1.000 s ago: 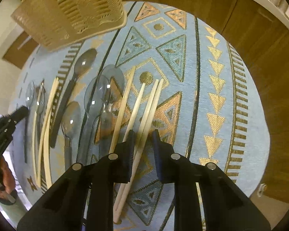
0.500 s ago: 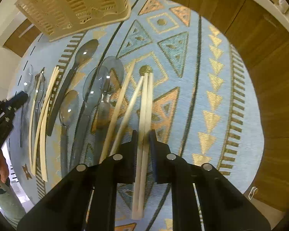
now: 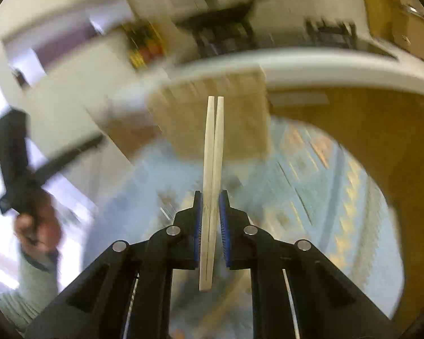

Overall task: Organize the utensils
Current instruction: 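Lift the spoon with the left tool while the right tool lifts the chopsticks toward the basket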

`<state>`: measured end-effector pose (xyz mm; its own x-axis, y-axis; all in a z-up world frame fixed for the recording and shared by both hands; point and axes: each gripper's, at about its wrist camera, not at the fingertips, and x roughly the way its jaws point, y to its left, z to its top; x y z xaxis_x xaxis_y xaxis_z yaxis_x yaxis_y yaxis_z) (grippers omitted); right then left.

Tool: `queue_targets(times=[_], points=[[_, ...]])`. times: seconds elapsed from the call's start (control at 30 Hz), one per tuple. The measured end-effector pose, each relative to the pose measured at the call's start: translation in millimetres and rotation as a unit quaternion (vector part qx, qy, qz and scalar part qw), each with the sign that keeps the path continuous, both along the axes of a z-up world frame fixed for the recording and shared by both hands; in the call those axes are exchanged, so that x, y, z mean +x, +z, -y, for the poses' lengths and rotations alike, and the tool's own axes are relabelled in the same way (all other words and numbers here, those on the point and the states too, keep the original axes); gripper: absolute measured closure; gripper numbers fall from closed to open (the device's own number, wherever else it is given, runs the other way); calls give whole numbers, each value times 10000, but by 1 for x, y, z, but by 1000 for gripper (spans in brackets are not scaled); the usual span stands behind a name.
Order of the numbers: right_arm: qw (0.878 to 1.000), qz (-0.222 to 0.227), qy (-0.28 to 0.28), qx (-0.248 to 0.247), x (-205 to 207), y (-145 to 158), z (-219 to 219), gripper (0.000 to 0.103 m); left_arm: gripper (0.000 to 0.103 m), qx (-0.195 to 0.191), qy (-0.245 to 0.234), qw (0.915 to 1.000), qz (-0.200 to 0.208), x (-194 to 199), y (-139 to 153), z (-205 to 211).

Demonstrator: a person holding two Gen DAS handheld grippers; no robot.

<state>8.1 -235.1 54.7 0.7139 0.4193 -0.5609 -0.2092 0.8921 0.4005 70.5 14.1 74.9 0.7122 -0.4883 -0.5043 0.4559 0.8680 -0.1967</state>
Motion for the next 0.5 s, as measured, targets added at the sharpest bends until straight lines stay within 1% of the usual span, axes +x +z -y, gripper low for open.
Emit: queue_targets(times=[0.07,0.13,0.2,0.3,0.4,0.5], points=[[9991,299,6,303,11,16,3,93,93,-122,27,9998,182,7,15,1],[9969,625,-82,467,26,37,5,93,93,-248,40,9991,352,15,29,3],[9941,839,-190,664,42,55,14,93,93,-403,93,9976,555,29,45,6],[9894,1043,-525,862,59,75,28,93,93,-643,144,9950,748,48,60,9],[9837,1188,-978,928,80,82,50,93,93,-798,287,9917,965,71,68,17],[9774,1269,-1449,871,94,83,69,93,93,-877,426,9892,1091,93,69,27]])
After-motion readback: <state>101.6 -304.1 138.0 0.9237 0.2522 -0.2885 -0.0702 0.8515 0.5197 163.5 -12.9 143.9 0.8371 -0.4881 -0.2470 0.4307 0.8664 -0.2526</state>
